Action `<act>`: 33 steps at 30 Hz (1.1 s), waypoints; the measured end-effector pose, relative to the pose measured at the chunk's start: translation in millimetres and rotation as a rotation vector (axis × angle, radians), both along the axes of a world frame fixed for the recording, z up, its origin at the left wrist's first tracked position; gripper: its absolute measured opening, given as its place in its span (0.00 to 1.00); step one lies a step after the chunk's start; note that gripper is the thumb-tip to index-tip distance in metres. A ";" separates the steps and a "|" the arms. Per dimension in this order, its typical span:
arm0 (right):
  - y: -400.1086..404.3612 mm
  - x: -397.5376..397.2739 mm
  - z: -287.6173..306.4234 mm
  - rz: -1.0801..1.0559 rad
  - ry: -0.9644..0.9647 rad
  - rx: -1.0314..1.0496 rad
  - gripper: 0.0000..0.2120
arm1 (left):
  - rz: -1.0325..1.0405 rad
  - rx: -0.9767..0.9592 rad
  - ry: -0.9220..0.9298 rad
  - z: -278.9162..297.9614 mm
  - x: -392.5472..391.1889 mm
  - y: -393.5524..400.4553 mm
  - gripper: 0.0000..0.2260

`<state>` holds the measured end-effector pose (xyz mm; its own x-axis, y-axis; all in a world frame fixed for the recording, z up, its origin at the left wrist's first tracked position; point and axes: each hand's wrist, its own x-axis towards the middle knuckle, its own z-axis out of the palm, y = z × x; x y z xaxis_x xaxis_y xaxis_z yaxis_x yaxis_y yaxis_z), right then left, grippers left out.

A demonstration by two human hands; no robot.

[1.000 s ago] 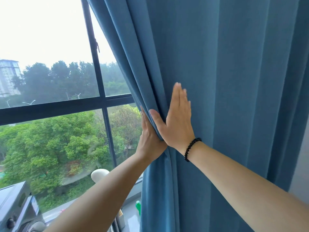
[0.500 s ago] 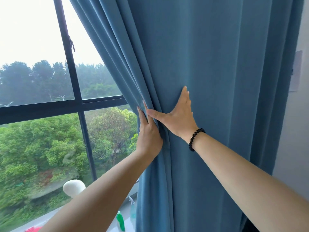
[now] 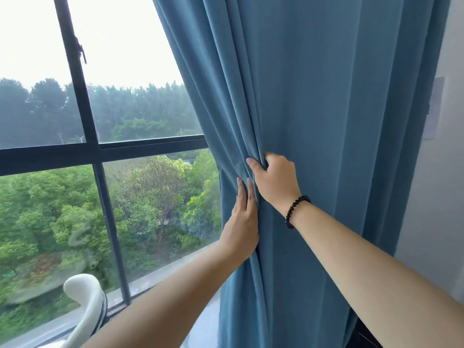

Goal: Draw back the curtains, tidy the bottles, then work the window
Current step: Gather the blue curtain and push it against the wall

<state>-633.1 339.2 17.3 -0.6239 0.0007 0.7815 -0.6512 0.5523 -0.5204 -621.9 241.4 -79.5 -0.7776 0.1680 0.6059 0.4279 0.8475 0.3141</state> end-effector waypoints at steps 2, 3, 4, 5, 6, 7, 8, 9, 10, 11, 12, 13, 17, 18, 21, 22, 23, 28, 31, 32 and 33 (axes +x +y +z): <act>7.9 -7.6 2.4 -0.039 0.025 0.001 0.21 | -0.008 -0.032 0.023 -7.5 -13.9 7.6 0.42; 13.0 -13.8 4.1 -0.055 0.031 0.006 0.21 | -0.010 -0.053 0.033 -10.6 -22.8 11.4 0.41; 17.3 -19.2 6.7 -0.065 0.033 0.007 0.21 | -0.015 -0.061 0.047 -12.2 -31.4 13.7 0.41; 22.2 -25.2 9.7 -0.078 0.031 0.010 0.20 | -0.030 -0.049 0.066 -12.7 -38.9 16.2 0.39; 27.6 -31.6 13.1 -0.094 0.029 0.015 0.20 | -0.039 -0.032 0.094 -12.1 -46.0 18.3 0.38; 34.1 -39.2 17.0 -0.107 0.025 0.016 0.20 | -0.023 -0.025 0.128 -10.6 -53.7 20.5 0.37; 40.2 -45.9 20.8 -0.116 0.024 0.012 0.20 | 0.031 -0.024 0.145 -7.8 -59.8 21.3 0.39; 46.6 -52.6 24.1 -0.125 0.022 0.012 0.21 | 0.100 -0.005 0.135 -4.1 -65.8 21.4 0.43; 52.2 -58.2 26.9 -0.134 0.020 0.014 0.22 | 0.163 0.034 0.108 -1.1 -72.3 20.2 0.48; 58.0 -65.8 29.1 -0.154 0.023 0.020 0.22 | 0.208 0.076 0.095 3.4 -80.2 19.0 0.54; 62.7 -72.5 30.0 -0.177 0.031 0.032 0.21 | 0.235 0.104 0.095 7.7 -87.4 17.3 0.58; 67.0 -79.1 30.4 -0.195 0.038 0.041 0.21 | 0.241 0.114 0.098 11.0 -96.1 16.4 0.61; 83.8 -111.0 27.7 -0.246 0.056 0.019 0.22 | 0.154 0.064 0.134 19.8 -136.1 29.0 0.62; 88.4 -118.2 26.9 -0.259 0.055 0.008 0.22 | 0.117 0.050 0.144 19.6 -144.1 35.6 0.61; 107.4 -140.1 24.5 -0.298 0.043 -0.031 0.21 | 0.022 0.020 0.196 17.2 -169.6 58.6 0.57; 113.9 -145.7 23.5 -0.311 0.038 -0.042 0.21 | 0.004 0.017 0.191 16.2 -177.2 66.3 0.57; 123.3 -153.7 23.4 -0.335 0.038 -0.048 0.21 | -0.018 0.012 0.191 15.7 -187.6 76.6 0.56; 156.7 -174.5 27.3 -0.416 0.058 -0.078 0.18 | -0.186 0.020 0.179 15.4 -223.5 118.7 0.52; 170.0 -182.9 32.4 -0.455 0.104 -0.069 0.16 | -0.256 0.055 0.193 19.6 -241.0 140.9 0.52; 174.6 -186.4 33.2 -0.468 0.120 -0.065 0.16 | -0.268 0.062 0.200 21.7 -245.6 148.3 0.52; 178.7 -190.5 34.4 -0.483 0.132 -0.065 0.16 | -0.280 0.062 0.197 23.5 -249.9 154.4 0.51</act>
<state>-823.6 517.8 51.7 -0.4365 0.3163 0.8422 -0.3917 0.7760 -0.4944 -871.8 395.7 -56.1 -0.5734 0.3166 0.7556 0.6989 0.6703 0.2495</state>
